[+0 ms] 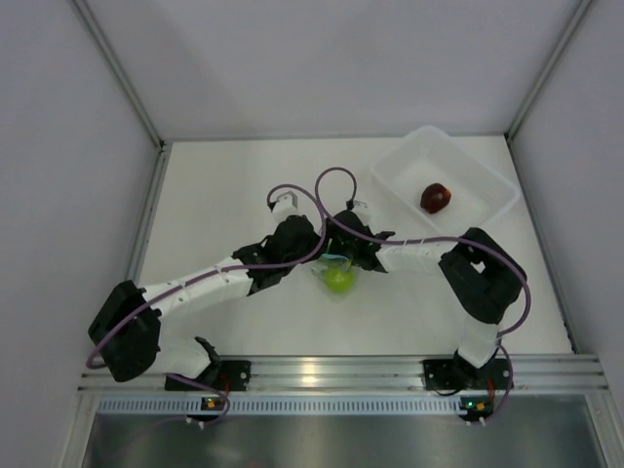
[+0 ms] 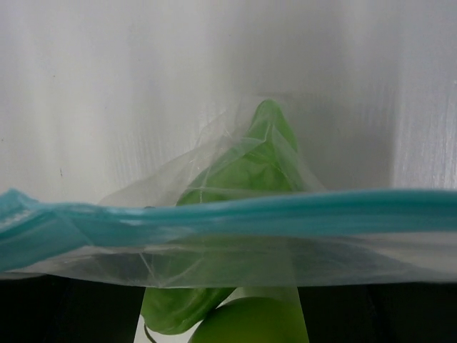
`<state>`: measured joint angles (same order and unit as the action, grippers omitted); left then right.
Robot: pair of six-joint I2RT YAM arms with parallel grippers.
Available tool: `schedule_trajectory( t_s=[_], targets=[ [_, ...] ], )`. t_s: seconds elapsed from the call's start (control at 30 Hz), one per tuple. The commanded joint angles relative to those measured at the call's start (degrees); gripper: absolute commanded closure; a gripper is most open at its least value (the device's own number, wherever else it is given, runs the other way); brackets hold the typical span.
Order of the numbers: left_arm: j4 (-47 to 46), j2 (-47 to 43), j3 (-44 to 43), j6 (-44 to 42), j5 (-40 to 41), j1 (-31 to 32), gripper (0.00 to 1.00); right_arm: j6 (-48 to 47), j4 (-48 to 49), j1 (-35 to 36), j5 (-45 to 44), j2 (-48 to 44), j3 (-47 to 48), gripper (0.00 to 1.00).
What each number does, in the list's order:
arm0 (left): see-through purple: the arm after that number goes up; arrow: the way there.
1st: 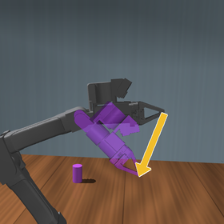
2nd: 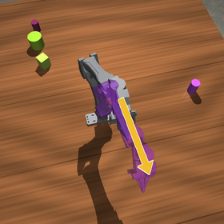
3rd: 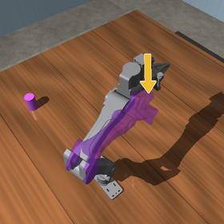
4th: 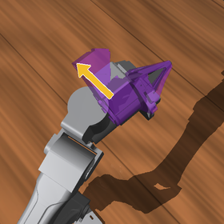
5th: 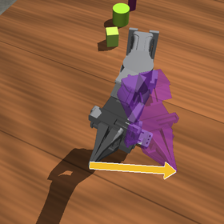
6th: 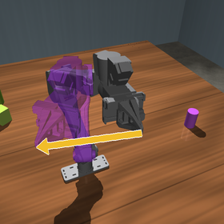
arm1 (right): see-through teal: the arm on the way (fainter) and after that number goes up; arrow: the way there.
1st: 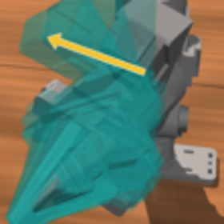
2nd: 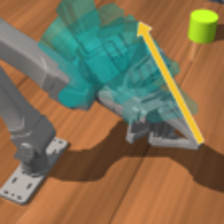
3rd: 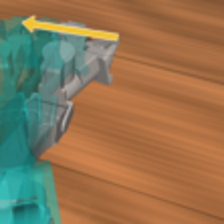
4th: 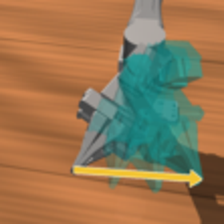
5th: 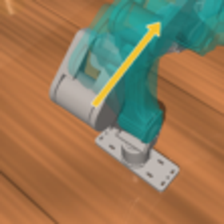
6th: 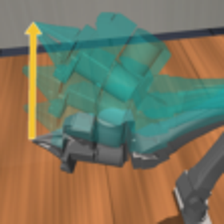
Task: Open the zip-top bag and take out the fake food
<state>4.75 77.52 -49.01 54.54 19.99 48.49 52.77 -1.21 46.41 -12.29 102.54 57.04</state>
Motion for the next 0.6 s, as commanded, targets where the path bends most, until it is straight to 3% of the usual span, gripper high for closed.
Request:
schedule_trajectory(
  t_s=[0.0, 0.07, 0.2, 0.3, 0.57],
  targets=[
    [-3.0, -0.35, 0.85, -0.75, -1.18, 0.11, 1.0, 0.84, -1.07, 0.7, -2.46, 3.63, 1.32, 0.27],
    [-2.91, -0.78, 1.29, -1.11, -0.74, 0.11, 1.0, 0.75, -0.9, 0.7, -3.78, 2.93, 1.24, 0.33],
    [-2.91, -1.31, 2.34, -1.55, 0.4, 0.03, 1.0, -1.35, -0.54, 0.7, -5.28, 0.74, 1.15, 0.6],
    [-2.12, -1.14, 2.61, -1.9, 1.63, -0.15, 1.0, -2.93, -0.63, 0.87, -5.81, -1.64, 1.06, 0.69],
    [-0.54, -0.7, 2.61, -3.65, 4.79, -0.5, 1.0, -7.24, -1.86, 2.01, -6.95, -8.05, -0.7, 0.76]
  ],
)
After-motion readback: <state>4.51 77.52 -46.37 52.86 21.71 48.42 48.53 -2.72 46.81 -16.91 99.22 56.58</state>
